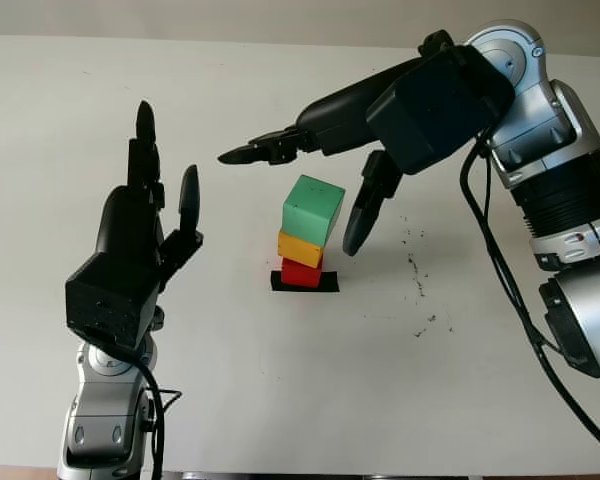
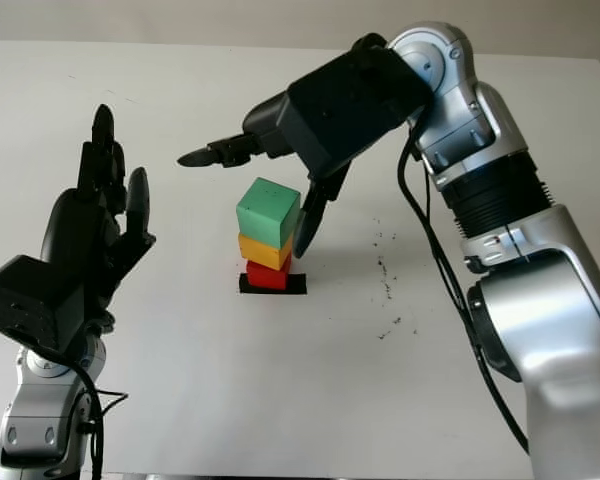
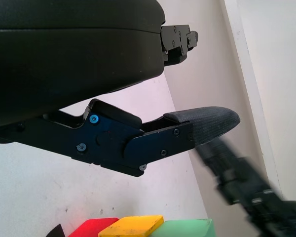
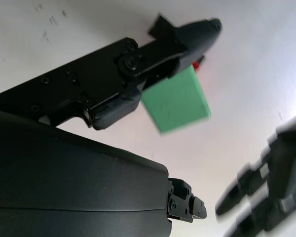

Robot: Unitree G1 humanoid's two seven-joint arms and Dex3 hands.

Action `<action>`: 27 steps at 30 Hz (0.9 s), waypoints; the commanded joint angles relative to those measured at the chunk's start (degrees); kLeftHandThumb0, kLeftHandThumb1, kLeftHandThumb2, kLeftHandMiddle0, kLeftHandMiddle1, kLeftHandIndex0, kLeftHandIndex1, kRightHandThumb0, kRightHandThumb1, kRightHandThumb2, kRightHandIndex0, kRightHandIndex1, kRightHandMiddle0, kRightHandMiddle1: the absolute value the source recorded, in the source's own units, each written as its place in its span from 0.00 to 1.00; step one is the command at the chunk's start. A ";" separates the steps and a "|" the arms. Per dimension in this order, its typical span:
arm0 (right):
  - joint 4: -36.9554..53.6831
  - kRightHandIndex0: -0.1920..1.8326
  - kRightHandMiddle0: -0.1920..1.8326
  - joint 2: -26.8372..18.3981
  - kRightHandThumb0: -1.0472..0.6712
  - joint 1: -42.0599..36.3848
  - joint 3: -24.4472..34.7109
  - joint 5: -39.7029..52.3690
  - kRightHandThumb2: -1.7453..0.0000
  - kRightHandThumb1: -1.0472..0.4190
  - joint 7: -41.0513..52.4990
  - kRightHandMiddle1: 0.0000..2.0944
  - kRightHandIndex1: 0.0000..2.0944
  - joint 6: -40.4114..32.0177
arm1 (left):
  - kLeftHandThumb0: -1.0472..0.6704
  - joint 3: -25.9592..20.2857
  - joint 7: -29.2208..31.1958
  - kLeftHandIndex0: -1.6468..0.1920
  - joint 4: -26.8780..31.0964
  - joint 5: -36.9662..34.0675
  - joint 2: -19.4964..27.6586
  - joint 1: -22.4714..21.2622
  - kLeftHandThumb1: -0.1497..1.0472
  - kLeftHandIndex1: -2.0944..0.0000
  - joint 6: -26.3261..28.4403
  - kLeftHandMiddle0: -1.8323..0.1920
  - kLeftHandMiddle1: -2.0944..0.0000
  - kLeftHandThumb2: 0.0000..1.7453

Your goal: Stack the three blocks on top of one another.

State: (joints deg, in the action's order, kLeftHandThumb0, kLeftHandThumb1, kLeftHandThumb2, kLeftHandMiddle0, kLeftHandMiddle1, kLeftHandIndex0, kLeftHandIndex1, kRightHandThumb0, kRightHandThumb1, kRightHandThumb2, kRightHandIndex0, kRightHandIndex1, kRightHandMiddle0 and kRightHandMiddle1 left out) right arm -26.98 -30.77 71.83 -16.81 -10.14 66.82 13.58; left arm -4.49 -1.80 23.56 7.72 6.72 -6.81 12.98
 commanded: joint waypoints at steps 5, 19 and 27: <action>3.41 0.00 0.00 -3.22 0.06 -8.89 12.44 6.99 0.79 0.00 -11.42 0.00 0.00 -5.66 | 0.13 -0.23 -0.66 0.97 0.98 0.28 -0.23 1.13 1.00 0.98 0.51 0.98 0.97 0.39; 16.78 0.00 0.00 5.23 0.12 -40.19 23.64 18.24 0.60 0.00 -34.64 0.00 0.00 -15.13 | 0.14 -2.43 1.07 0.96 0.06 -3.51 0.43 1.97 1.00 0.97 -1.53 0.97 0.97 0.40; 26.69 0.00 0.00 13.04 0.13 -52.76 24.65 22.93 0.56 0.00 -42.39 0.00 0.00 -16.49 | 0.14 -2.16 2.44 0.98 -1.47 -4.59 0.52 4.13 1.00 0.98 -6.07 0.98 0.98 0.41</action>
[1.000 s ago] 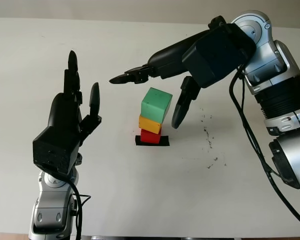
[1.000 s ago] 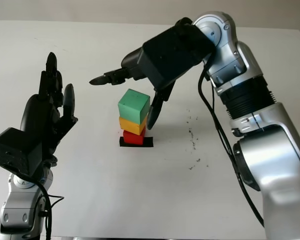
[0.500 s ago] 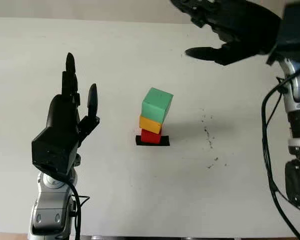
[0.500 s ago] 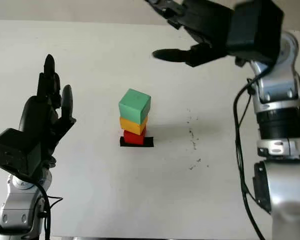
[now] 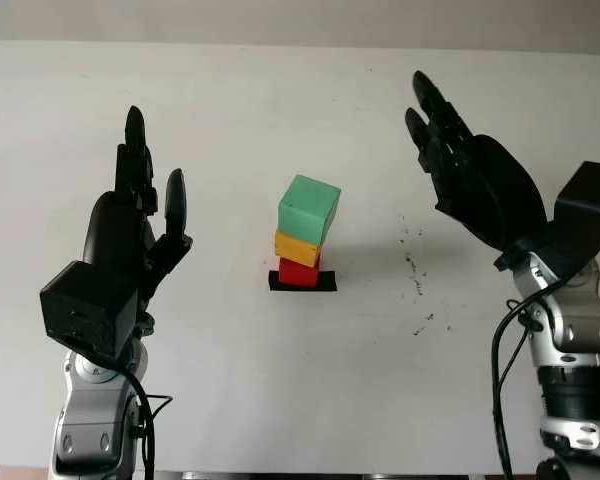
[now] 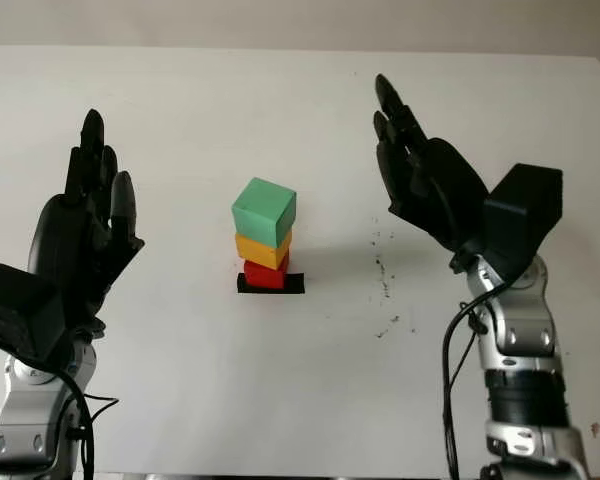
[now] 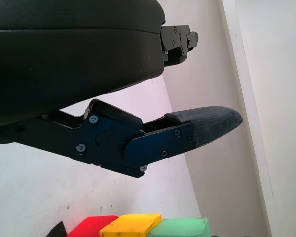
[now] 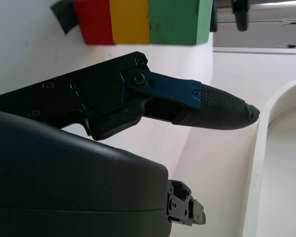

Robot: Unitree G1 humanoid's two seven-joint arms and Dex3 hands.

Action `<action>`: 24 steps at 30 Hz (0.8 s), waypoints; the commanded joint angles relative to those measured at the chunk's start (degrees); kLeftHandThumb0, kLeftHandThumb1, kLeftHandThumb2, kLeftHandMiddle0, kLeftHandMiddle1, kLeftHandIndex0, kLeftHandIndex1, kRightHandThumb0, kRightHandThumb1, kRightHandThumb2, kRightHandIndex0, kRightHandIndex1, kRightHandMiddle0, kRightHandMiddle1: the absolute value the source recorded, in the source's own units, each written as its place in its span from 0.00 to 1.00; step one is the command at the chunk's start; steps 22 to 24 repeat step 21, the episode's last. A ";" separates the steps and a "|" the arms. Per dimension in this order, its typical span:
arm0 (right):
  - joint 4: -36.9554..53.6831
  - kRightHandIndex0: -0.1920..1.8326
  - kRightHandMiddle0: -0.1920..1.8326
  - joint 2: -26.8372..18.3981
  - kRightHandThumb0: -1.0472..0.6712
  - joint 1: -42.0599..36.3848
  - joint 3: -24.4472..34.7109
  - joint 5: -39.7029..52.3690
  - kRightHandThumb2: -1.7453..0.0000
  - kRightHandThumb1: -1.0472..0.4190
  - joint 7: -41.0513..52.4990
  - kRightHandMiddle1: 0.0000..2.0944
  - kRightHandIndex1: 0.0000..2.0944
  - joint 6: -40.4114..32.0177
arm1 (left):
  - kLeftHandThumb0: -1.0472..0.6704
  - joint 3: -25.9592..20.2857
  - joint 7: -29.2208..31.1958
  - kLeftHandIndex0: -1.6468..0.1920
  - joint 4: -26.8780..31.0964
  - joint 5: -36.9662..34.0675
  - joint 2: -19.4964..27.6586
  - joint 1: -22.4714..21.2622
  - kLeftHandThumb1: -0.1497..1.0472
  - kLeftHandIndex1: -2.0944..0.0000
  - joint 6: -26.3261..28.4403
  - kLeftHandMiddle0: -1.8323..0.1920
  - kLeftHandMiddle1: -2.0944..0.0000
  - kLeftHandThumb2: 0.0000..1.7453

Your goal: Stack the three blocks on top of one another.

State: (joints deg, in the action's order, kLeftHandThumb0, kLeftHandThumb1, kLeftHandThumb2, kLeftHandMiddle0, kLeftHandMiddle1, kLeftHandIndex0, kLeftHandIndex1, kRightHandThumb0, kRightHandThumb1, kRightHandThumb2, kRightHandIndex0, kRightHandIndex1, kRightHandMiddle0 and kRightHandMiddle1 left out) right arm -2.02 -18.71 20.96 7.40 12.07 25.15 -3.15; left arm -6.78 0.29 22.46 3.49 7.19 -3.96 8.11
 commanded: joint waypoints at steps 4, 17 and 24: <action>5.05 0.00 0.00 4.91 0.12 -5.33 -0.97 0.97 0.55 0.00 -4.49 0.00 0.00 -1.23 | 0.15 -0.23 1.49 0.98 -1.59 -2.12 -0.02 2.42 1.00 0.98 -4.37 0.99 0.98 0.41; 10.51 0.00 0.00 12.21 0.15 -10.54 -3.04 0.91 0.53 0.00 -13.82 0.00 0.00 -6.68 | 0.15 -0.42 2.62 0.99 -5.19 -5.06 -0.40 3.95 1.00 0.98 -9.69 1.00 0.98 0.41; 13.41 0.00 0.00 12.92 0.15 -12.43 -3.87 0.08 0.53 0.00 -15.96 0.00 0.00 -8.42 | 0.15 -0.18 2.49 0.98 -5.08 -5.36 -0.88 4.60 1.00 0.97 -10.08 0.99 0.97 0.41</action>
